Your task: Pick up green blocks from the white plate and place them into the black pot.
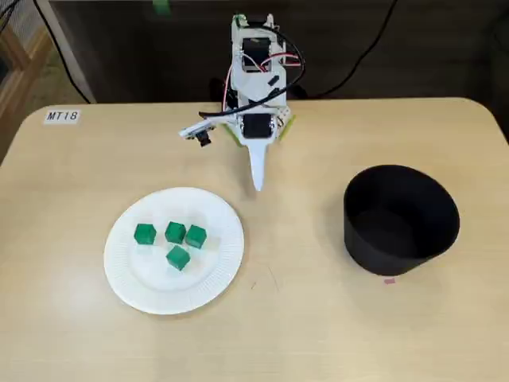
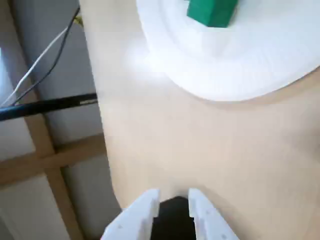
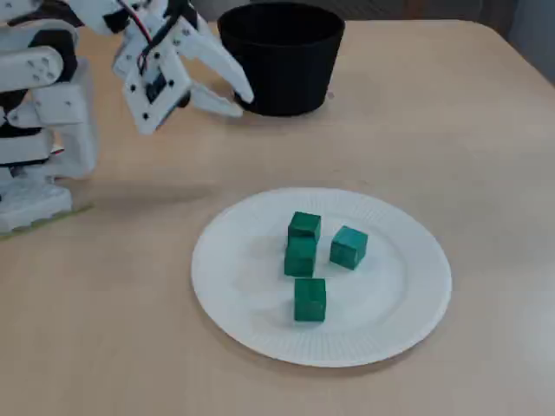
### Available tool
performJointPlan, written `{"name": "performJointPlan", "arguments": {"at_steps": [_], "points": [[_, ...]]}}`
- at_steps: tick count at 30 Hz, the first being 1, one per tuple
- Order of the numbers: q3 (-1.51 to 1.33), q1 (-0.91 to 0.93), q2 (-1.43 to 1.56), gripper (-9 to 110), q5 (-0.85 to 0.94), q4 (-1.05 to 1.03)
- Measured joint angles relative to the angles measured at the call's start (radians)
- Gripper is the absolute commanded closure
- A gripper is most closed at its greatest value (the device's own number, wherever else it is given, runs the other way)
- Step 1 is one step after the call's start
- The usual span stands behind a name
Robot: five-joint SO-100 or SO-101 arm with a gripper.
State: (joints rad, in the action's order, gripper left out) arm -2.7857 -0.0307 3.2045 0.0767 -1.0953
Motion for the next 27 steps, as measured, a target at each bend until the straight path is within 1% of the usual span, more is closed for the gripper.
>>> {"name": "performJointPlan", "arguments": {"at_steps": [3, 7, 10, 15, 21, 27], "points": [[0.193, -0.012, -0.163, 67, 0.051, -0.080], [0.479, -0.035, -0.416, 63, 0.081, -0.190], [0.667, 0.002, -0.584, 59, 0.098, -0.270], [0.885, 0.140, -0.857, 57, 0.179, -0.390], [1.049, 0.353, -1.138, 57, 0.284, -0.517], [1.160, 0.497, -1.342, 58, 0.353, -0.558]]}}
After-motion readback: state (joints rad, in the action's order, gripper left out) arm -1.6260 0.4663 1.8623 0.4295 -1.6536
